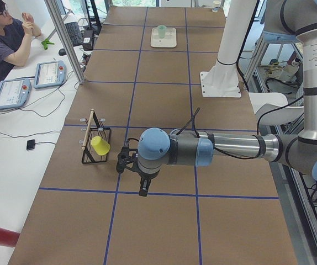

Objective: Left arm grabs green cup and hands to right arm on tray

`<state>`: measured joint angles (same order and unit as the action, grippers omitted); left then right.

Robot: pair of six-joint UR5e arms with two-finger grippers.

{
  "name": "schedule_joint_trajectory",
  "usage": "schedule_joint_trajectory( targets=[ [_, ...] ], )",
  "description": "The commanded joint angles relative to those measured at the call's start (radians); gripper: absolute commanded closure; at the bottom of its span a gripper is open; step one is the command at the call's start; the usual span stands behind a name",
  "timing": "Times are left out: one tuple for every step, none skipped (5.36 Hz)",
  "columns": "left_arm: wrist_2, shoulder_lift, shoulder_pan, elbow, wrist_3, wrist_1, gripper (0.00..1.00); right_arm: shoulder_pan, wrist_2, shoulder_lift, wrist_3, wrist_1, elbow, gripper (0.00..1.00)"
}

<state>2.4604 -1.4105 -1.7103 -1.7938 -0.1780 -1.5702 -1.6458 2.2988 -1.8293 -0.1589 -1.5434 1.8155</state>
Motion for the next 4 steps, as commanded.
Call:
schedule_joint_trajectory(
  targets=[
    [0.0, 0.008, 0.0, -0.003, 0.0, -0.002, 0.0, 0.021, -0.001, 0.001, 0.052, 0.039, -0.001, 0.0],
    [0.0, 0.008, 0.0, -0.003, 0.0, -0.002, 0.0, 0.027, 0.011, -0.001, 0.049, 0.037, 0.001, 0.0],
    [0.0, 0.008, 0.0, -0.003, 0.0, -0.002, 0.0, 0.034, 0.011, -0.001, 0.039, 0.036, 0.001, 0.0],
    [0.0, 0.008, 0.0, -0.001, 0.0, -0.002, 0.0, 0.035, 0.011, -0.001, 0.036, 0.036, 0.001, 0.0]
  ],
)
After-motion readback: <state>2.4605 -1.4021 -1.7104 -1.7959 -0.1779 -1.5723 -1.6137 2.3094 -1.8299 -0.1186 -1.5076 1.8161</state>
